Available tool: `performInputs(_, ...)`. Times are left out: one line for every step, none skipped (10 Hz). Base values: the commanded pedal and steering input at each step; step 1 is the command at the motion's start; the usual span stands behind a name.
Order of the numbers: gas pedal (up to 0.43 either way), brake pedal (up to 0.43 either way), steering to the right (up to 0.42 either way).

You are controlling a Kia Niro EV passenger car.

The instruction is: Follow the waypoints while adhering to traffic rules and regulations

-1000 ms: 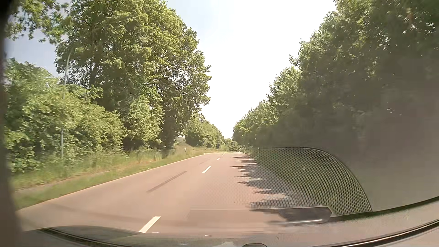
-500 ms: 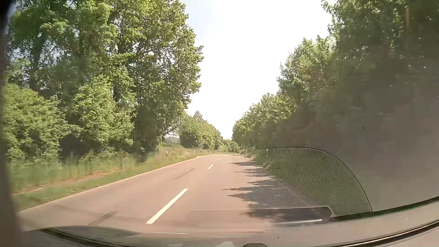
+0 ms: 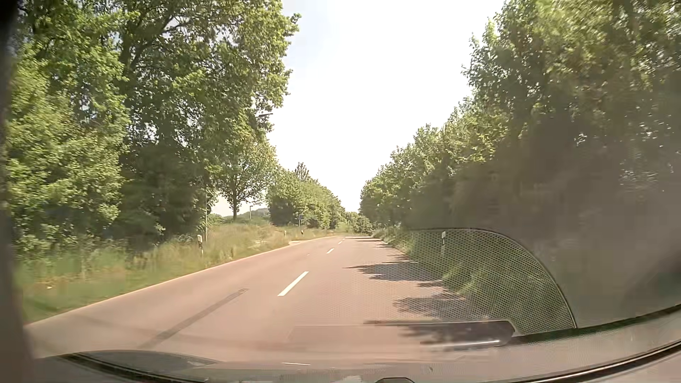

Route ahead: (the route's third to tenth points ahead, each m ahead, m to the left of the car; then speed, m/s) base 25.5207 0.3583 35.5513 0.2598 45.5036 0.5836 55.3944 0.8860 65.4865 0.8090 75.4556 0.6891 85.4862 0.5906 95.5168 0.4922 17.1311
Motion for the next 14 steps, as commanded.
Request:
performInputs(0.177, 0.000, -0.001)
performInputs(0.177, 0.000, -0.004)
performInputs(0.177, 0.000, -0.006)
performInputs(0.177, 0.000, -0.008)
performInputs(0.177, 0.000, -0.008)
performInputs(0.177, 0.000, -0.008)
performInputs(0.177, 0.000, -0.008)
performInputs(0.177, 0.000, -0.008)
performInputs(0.169, 0.000, -0.007)
performInputs(0.169, 0.000, -0.006)
performInputs(0.169, 0.000, -0.006)
performInputs(0.169, 0.000, -0.005)
performInputs(0.169, 0.000, -0.005)
performInputs(0.169, 0.000, -0.005)
